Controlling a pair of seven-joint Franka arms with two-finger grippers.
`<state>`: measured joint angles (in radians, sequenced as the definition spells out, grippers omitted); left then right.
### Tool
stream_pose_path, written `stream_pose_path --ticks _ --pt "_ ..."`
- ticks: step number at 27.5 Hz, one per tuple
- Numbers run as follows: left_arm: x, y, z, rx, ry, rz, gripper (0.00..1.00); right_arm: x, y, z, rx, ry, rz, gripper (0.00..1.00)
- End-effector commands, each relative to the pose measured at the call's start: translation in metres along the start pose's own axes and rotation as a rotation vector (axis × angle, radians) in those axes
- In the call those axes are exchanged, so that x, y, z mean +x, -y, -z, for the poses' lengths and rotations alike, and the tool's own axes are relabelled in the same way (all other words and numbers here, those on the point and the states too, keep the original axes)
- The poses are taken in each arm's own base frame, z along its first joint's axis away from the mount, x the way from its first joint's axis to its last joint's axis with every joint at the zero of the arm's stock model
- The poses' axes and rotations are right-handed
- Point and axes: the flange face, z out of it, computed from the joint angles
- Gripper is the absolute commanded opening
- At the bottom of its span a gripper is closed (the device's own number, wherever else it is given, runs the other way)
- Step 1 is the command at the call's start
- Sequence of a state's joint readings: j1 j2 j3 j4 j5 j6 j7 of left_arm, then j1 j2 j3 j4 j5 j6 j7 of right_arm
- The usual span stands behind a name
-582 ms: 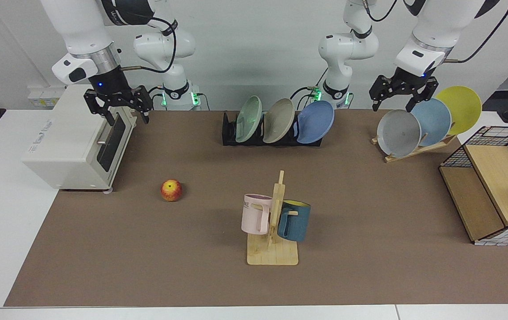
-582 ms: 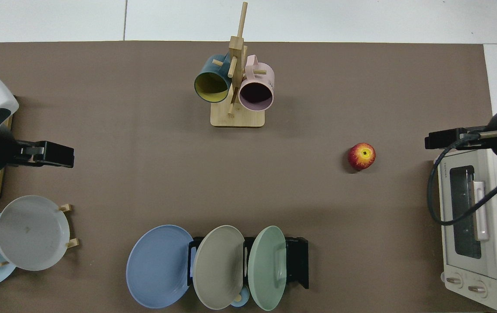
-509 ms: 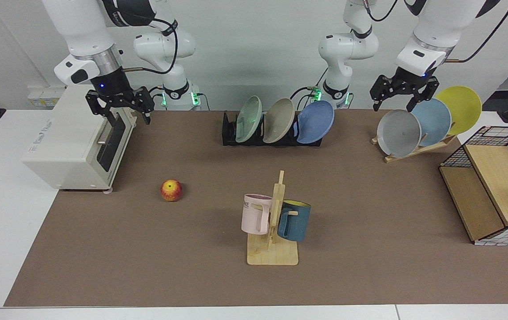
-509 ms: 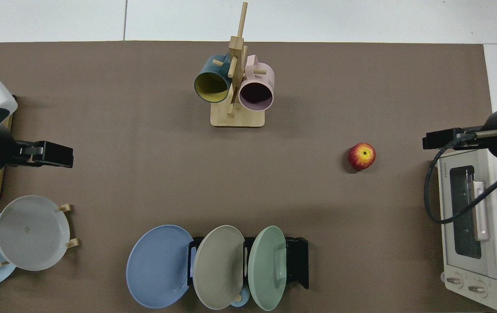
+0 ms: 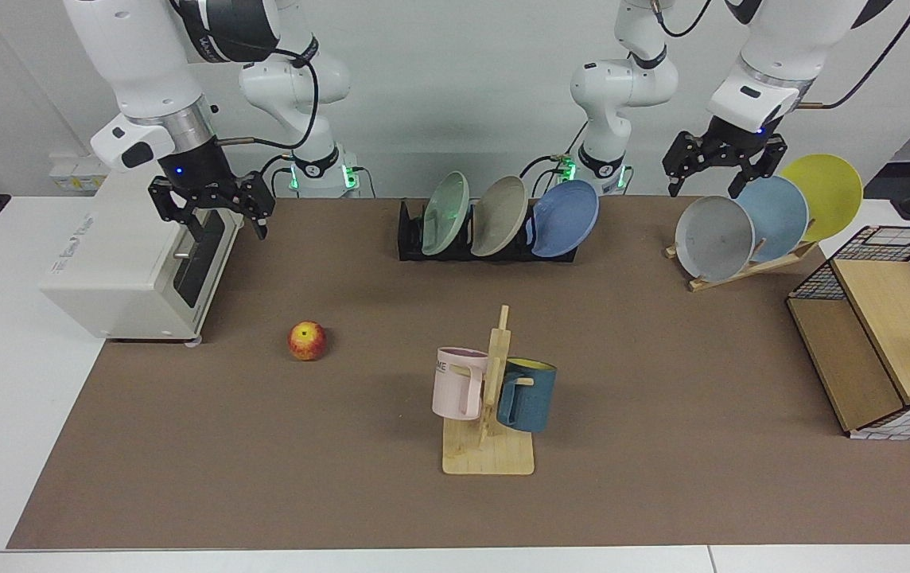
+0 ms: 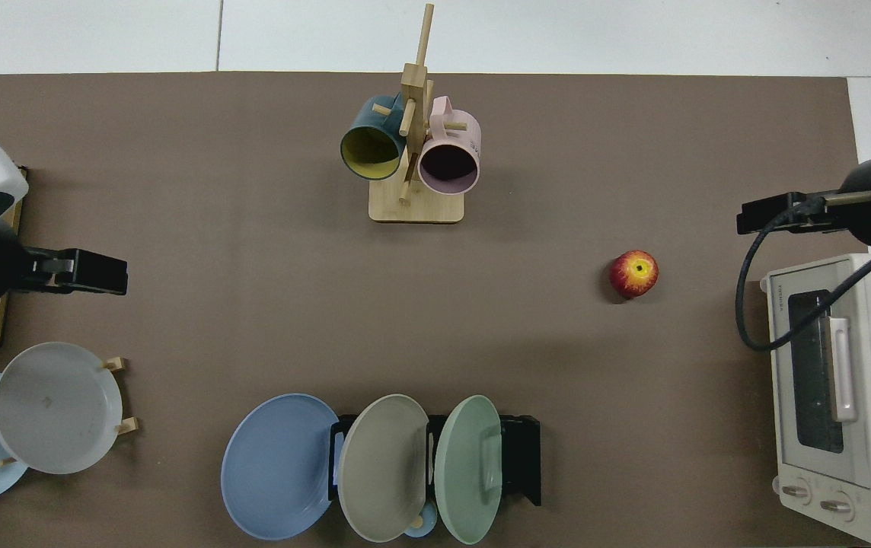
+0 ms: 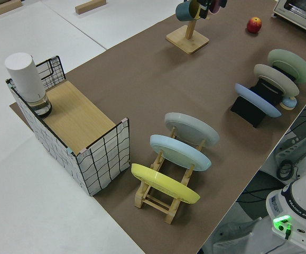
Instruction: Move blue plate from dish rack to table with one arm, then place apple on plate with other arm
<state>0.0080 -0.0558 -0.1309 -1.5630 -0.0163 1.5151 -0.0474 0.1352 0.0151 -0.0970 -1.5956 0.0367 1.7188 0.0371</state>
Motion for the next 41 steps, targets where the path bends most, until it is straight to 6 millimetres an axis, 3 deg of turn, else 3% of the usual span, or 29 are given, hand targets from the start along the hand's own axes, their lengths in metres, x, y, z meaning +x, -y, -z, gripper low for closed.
stream_pose_path --ticks 1,10,19,22,28,35,41 --pt "-0.006 -0.001 0.004 0.014 0.009 -0.002 1.0 0.002 0.0 0.001 -0.003 0.002 -0.03 1.0" --pt "-0.024 -0.001 -0.009 0.01 0.039 -0.008 1.0 0.001 -0.001 -0.017 -0.006 0.0 -0.032 1.0" --pt "-0.057 -0.023 -0.056 -0.062 0.101 -0.023 1.0 0.001 0.003 -0.03 -0.005 -0.006 -0.062 1.0" --pt "-0.066 -0.027 -0.078 -0.055 0.11 -0.028 1.0 -0.007 0.003 -0.048 -0.006 0.021 -0.067 1.0" --pt "-0.092 -0.061 -0.144 -0.02 0.127 -0.067 1.0 -0.012 0.001 -0.091 -0.006 0.008 -0.072 1.0" --pt "-0.114 -0.071 -0.194 -0.008 0.126 -0.069 0.99 -0.018 0.008 -0.145 0.0 -0.046 -0.068 1.0" --pt "-0.131 -0.073 -0.22 -0.038 0.191 -0.024 1.0 -0.013 0.02 -0.179 -0.005 -0.029 -0.048 1.0"
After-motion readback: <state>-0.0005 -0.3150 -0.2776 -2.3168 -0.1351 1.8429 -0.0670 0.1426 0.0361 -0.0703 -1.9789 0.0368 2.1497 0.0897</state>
